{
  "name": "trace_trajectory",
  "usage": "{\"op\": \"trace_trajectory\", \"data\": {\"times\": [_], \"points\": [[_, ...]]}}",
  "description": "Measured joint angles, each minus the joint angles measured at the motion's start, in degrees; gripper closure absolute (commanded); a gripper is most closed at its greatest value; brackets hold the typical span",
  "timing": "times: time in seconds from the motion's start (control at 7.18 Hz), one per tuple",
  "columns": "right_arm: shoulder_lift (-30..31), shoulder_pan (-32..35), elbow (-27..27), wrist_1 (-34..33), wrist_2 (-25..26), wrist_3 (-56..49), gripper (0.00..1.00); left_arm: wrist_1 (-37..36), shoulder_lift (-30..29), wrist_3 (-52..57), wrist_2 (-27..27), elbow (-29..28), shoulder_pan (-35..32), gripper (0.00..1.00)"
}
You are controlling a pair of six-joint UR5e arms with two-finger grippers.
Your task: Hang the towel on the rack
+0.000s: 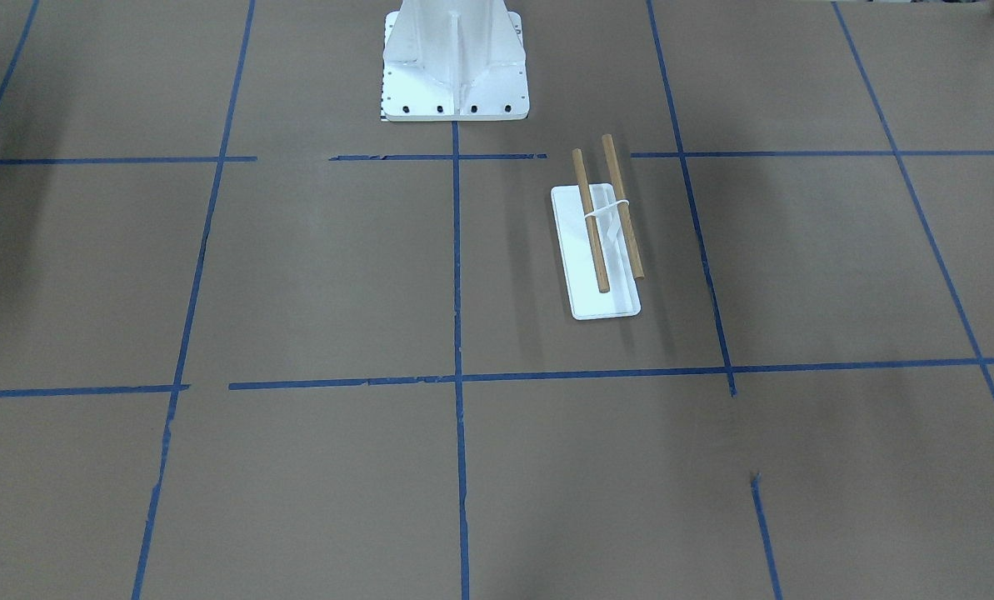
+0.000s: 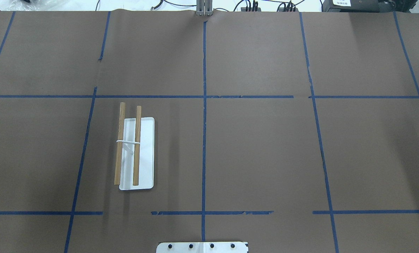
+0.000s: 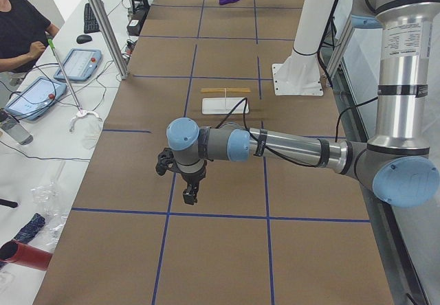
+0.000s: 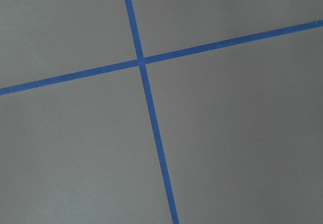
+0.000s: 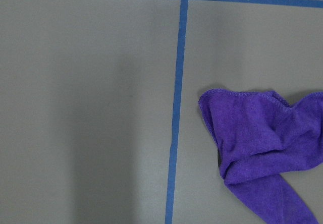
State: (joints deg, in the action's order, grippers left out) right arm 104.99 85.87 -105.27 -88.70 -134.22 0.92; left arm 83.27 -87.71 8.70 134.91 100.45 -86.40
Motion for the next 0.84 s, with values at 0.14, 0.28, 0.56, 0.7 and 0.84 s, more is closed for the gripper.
{"op": "trace_trajectory", "data": {"times": [0.14,0.28,0.56,0.7,0.84], "points": [[-0.03,0.00,-0.03,0.08,-0.07,0.02,0.00,0.01,-0.09,-0.06,0.18,0.06,0.00,0.00],[-0.07,0.00,-0.07,0.15,-0.13,0.04,0.00,0.05,-0.21,-0.17,0.58,0.31,-0.01,0.00],[-0.13,0.00,-0.16,0.19,-0.22,0.04,0.00,0.26,-0.22,-0.18,0.81,1.21,-0.08,0.00],[-0.13,0.00,-0.20,0.19,-0.26,0.06,0.00,0.29,-0.24,-0.16,0.87,1.63,-0.08,0.00],[-0.14,0.00,-0.25,0.20,-0.31,0.08,0.00,0.30,-0.26,-0.19,0.93,2.12,-0.09,0.00]]}}
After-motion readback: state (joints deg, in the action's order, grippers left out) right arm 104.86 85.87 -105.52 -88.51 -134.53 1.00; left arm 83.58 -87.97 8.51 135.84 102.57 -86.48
